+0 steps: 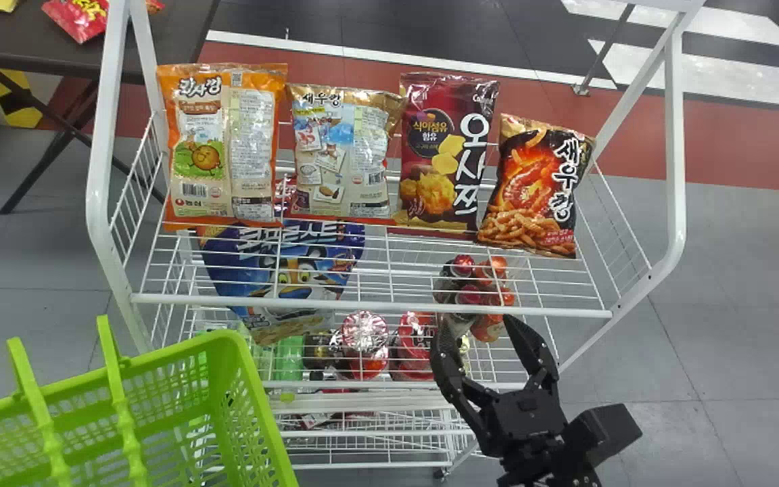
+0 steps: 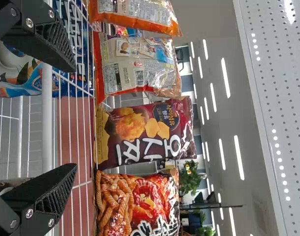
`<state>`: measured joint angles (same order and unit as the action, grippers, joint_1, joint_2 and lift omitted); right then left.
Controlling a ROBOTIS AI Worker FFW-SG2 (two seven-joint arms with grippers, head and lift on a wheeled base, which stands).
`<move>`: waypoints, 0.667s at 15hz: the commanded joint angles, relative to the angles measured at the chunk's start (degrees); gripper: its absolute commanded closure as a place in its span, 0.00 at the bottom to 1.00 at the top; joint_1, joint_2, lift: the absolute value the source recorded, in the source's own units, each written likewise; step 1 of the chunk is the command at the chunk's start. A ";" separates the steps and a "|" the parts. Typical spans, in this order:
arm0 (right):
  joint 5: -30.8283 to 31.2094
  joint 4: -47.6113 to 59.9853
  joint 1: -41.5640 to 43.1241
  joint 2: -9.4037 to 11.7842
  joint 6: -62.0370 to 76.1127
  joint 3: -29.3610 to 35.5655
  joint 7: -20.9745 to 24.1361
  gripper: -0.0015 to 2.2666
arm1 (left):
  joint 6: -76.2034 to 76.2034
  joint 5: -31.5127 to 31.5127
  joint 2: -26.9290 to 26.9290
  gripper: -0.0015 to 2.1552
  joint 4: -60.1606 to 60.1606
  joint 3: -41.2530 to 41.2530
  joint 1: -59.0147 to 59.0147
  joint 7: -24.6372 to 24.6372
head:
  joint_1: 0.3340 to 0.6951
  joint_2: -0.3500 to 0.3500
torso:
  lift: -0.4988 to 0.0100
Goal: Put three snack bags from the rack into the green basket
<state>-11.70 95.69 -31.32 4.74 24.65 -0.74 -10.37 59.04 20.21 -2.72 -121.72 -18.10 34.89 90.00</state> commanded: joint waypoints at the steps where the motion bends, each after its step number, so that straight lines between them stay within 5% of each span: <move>1: 0.19 0.64 2.49 -0.09 -1.58 -1.46 0.00 0.06 | -0.02 0.00 0.00 1.00 -0.19 0.17 0.00 0.57 | 1.00 0.20 | 0.98; 10: 0.72 -1.03 21.91 -1.49 -20.74 -12.53 0.44 0.06 | 0.34 -0.18 -0.44 1.00 -0.45 0.87 -0.26 0.57 | 1.00 0.48 | 0.98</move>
<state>-11.00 95.94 -12.92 3.87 7.09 -11.24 -9.98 59.29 20.06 -3.10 -122.19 -17.28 34.68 90.00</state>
